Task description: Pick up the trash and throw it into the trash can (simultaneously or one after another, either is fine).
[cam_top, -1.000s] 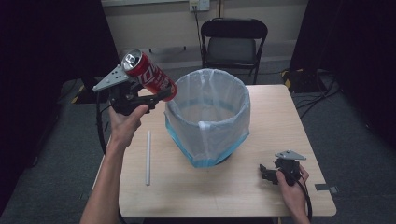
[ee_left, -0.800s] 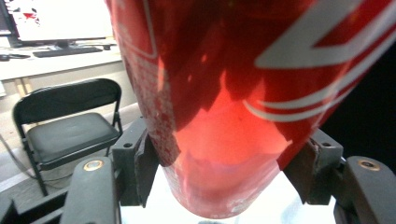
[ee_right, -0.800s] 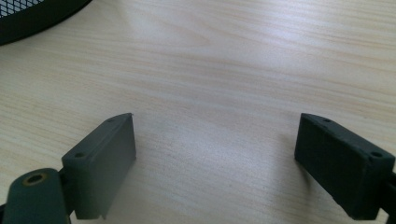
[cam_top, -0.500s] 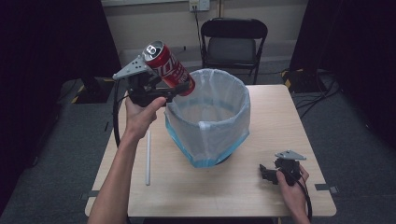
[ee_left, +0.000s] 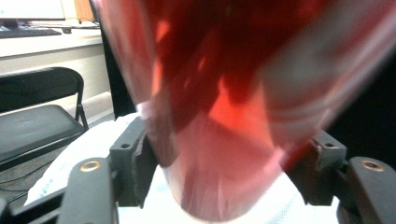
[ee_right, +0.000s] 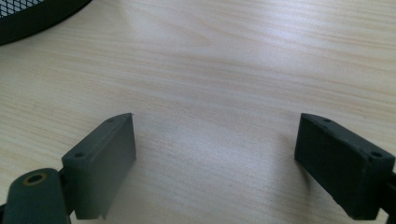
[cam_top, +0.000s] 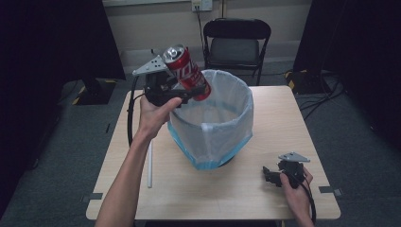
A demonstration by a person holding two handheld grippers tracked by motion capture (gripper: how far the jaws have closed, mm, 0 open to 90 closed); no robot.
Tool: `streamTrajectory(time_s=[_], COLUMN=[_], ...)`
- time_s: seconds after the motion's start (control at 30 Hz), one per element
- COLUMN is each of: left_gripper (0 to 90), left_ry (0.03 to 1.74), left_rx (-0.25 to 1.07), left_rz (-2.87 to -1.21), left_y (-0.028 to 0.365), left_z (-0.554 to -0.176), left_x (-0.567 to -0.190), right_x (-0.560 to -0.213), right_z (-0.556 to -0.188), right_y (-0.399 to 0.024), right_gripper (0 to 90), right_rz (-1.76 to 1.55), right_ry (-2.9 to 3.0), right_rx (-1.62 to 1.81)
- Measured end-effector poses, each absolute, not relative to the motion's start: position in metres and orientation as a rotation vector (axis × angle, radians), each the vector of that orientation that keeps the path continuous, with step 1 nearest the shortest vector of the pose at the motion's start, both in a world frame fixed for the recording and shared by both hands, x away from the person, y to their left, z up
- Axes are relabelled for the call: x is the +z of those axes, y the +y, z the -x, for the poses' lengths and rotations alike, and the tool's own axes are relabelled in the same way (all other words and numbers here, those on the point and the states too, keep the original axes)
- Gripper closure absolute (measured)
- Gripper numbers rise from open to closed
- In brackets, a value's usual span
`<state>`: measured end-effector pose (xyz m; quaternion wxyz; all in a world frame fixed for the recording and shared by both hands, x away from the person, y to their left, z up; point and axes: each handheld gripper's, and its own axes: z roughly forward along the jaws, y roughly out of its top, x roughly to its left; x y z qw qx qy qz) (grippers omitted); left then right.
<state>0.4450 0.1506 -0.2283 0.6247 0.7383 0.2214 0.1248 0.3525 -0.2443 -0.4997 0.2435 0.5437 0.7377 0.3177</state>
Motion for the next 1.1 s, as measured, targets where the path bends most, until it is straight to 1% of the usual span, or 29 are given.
streamTrajectory(time_s=[0.27, 0.3, 0.37, 0.4, 0.47, 0.67, 0.77, 0.9, 0.93, 1.1], left_gripper=[28.6, 24.7, 23.3, 20.4, 19.7, 19.6, 21.5, 21.9, 21.9, 21.9], left_ry=[0.516, 0.511, 0.508, 0.512, 0.514, 0.53, 0.542, 0.57, 0.589, 0.615], left_rx=[0.289, 0.294, 0.3, 0.306, 0.307, 0.333, 0.338, 0.349, 0.378, 0.393], left_rz=[-1.7, -1.702, -1.703, -1.702, -1.706, -1.709, -1.714, -1.725, -1.73, -1.728], left_y=[0.152, 0.153, 0.153, 0.153, 0.154, 0.164, 0.173, 0.189, 0.197, 0.212], left_z=[-0.446, -0.445, -0.445, -0.445, -0.444, -0.441, -0.438, -0.436, -0.435, -0.431], left_x=[-0.228, -0.228, -0.228, -0.228, -0.228, -0.229, -0.228, -0.231, -0.232, -0.235], right_x=[-0.5, -0.5, -0.5, -0.5, -0.5, -0.5, -0.5, -0.5, -0.5, -0.5], right_z=[-0.353, -0.353, -0.353, -0.353, -0.353, -0.353, -0.353, -0.353, -0.353, -0.353], right_y=[-0.244, -0.244, -0.244, -0.244, -0.244, -0.244, -0.244, -0.244, -0.244, -0.244], right_gripper=[11.7, 11.7, 11.7, 11.7, 11.7, 11.7, 11.7, 11.7, 11.7, 11.7], right_rz=[-1.485, -1.485, -1.485, -1.485, -1.485, -1.485, -1.485, -1.485, -1.485, -1.485], right_ry=[2.016, 2.016, 2.015, 2.015, 2.015, 2.015, 2.015, 2.015, 2.015, 2.015], right_rx=[0.867, 0.868, 0.868, 0.868, 0.868, 0.868, 0.868, 0.868, 0.868, 0.868])
